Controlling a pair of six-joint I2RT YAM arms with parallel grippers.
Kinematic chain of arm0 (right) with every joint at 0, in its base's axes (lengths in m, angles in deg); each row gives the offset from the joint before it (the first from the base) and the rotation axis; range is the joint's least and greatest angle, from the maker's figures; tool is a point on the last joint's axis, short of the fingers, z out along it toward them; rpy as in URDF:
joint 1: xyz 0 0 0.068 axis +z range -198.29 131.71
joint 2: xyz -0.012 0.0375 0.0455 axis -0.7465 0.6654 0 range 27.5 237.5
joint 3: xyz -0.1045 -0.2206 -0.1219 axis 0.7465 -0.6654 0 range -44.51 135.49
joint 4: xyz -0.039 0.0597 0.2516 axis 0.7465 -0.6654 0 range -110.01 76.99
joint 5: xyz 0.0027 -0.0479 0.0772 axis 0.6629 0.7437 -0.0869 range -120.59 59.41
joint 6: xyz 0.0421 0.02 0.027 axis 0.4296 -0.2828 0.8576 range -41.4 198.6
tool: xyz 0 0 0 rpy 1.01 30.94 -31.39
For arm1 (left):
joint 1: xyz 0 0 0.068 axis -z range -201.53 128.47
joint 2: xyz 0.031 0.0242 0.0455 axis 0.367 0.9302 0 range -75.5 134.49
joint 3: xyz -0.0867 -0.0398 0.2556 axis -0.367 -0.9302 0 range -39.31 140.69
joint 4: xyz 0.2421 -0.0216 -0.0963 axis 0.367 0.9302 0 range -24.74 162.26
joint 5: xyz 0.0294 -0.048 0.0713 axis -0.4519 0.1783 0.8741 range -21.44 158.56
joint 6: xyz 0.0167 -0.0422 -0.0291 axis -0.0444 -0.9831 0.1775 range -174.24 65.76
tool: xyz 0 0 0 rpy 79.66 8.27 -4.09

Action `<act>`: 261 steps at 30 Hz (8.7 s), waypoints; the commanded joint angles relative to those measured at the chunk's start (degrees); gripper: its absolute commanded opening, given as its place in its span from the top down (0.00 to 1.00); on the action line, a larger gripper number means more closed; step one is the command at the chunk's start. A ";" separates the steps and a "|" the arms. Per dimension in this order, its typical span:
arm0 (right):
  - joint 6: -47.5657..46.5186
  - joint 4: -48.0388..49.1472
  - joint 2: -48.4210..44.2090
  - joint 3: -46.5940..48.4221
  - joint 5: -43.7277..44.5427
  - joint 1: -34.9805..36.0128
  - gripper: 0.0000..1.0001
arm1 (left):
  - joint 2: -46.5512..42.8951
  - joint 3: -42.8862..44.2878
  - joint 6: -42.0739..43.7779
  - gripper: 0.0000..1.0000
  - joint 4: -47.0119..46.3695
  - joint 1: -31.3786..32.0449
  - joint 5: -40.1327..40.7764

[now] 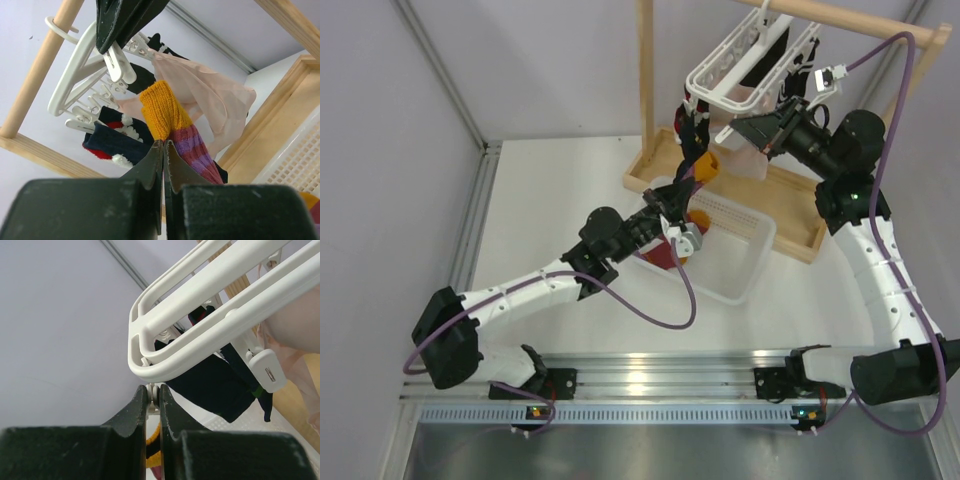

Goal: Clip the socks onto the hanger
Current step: Pick up the sock from the bin, then clamp the sock onto the hanger, then open the clamp at the hanger.

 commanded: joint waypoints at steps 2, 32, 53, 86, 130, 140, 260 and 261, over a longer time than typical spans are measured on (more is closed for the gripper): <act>0.05 2.12 -1.94 -0.12 0.01 -0.38 1.00 | 1.60 4.93 1.29 1.00 -4.56 0.22 -0.62; -2.41 0.54 -1.50 -1.17 -0.96 -0.29 1.00 | 3.10 8.45 3.93 1.00 -5.71 0.22 -0.18; -3.38 0.45 -0.97 -0.30 -2.71 -0.29 1.00 | 7.49 13.46 5.60 1.00 -7.55 0.13 -1.76; -9.17 -7.81 -6.07 2.17 -15.99 -16.28 0.34 | 6.97 13.55 5.25 1.00 -3.51 -1.62 -0.44; -7.24 11.96 8.25 6.03 -10.80 -6.54 0.67 | 4.94 12.85 1.74 1.00 -0.96 -4.35 0.70; -10.66 7.41 7.81 7.88 -7.99 -0.13 0.99 | 4.50 13.46 -3.35 0.92 0.45 -7.16 2.54; 0.67 11.97 12.13 15.18 -7.81 -4.86 0.58 | 25.86 35.26 -36.93 1.00 -0.70 -10.50 -16.45; -0.38 11.53 11.60 14.74 -7.73 -4.95 0.58 | 25.77 34.82 -36.59 1.00 -0.70 -10.50 -15.83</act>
